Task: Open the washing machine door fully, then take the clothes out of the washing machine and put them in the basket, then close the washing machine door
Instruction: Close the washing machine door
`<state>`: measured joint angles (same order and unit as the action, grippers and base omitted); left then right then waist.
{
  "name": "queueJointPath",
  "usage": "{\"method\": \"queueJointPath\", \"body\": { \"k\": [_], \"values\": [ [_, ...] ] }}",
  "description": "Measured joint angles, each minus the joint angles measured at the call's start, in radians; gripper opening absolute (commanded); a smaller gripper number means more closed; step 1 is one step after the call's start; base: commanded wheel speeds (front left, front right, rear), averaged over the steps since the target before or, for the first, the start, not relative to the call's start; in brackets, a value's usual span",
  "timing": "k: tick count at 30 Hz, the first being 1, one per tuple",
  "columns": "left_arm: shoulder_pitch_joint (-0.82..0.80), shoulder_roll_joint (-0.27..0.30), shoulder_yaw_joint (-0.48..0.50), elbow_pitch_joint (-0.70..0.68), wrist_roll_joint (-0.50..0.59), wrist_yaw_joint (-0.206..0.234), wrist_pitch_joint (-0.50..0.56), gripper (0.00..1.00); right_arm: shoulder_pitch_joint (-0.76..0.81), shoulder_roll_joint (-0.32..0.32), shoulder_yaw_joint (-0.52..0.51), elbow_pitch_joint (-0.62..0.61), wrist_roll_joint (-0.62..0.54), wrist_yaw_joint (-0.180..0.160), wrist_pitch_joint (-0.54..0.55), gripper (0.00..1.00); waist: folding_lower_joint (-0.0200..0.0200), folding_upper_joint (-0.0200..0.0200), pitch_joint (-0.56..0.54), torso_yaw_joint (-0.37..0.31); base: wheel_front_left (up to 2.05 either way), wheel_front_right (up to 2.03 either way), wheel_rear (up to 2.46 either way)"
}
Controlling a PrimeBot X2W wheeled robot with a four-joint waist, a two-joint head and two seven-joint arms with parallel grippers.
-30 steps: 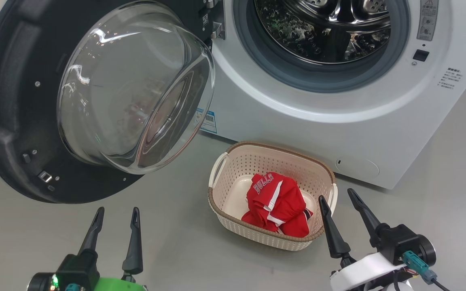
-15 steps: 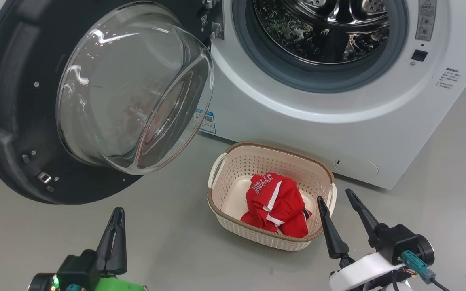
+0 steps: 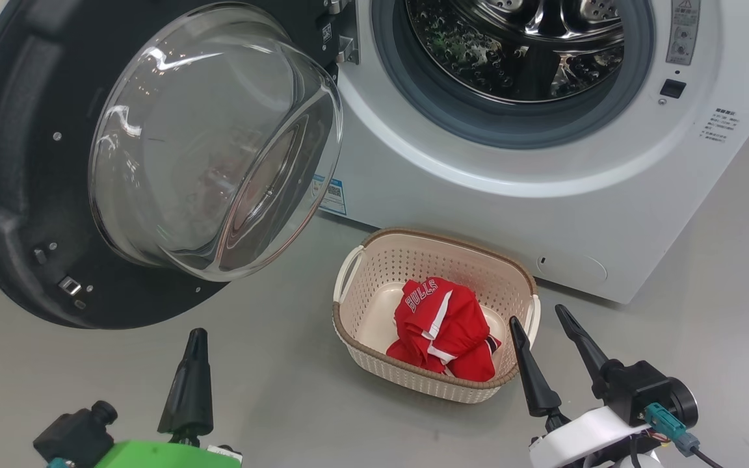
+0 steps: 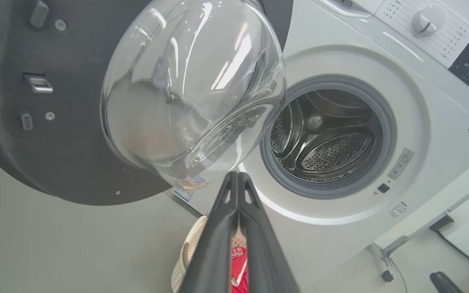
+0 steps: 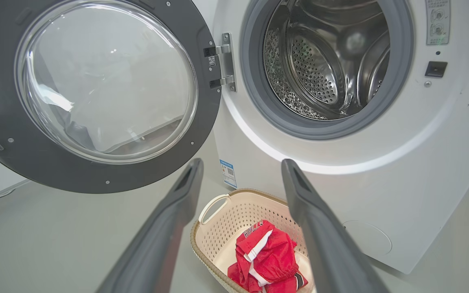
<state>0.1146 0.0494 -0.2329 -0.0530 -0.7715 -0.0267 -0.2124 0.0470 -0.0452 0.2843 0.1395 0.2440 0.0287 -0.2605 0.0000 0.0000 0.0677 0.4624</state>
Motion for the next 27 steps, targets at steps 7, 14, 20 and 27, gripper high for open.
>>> {"method": "queueJointPath", "body": {
  "k": [7, 14, 20, 27],
  "values": [
    [0.036, 0.000, -0.064, -0.097, -0.396, -0.074, -0.012, 0.00, -0.004, 0.000, 0.000, 0.001, 0.000, 0.000, 0.000, 1.00, 0.0000, 0.0000, 0.008, 0.000, 0.00, 0.00, 0.00],
    [0.048, 0.000, -0.058, -0.202, -0.733, -0.089, -0.028, 0.00, -0.006, 0.000, -0.002, 0.000, -0.005, 0.000, 0.000, 1.00, 0.0000, 0.0000, 0.016, -0.001, 0.00, 0.00, 0.00],
    [-0.044, -0.001, 0.072, -0.249, -0.869, -0.094, -0.028, 0.00, -0.011, 0.000, -0.010, -0.004, -0.009, 0.000, 0.000, 1.00, 0.0000, 0.0000, 0.032, 0.003, 0.00, 0.00, 0.00],
    [-0.121, 0.020, 0.193, -0.268, -0.885, -0.094, -0.016, 0.00, -0.020, -0.005, -0.021, -0.010, -0.017, -0.004, 0.000, 1.00, 0.0000, 0.0000, 0.054, 0.014, 0.00, 0.00, 0.00]
  ]
}}
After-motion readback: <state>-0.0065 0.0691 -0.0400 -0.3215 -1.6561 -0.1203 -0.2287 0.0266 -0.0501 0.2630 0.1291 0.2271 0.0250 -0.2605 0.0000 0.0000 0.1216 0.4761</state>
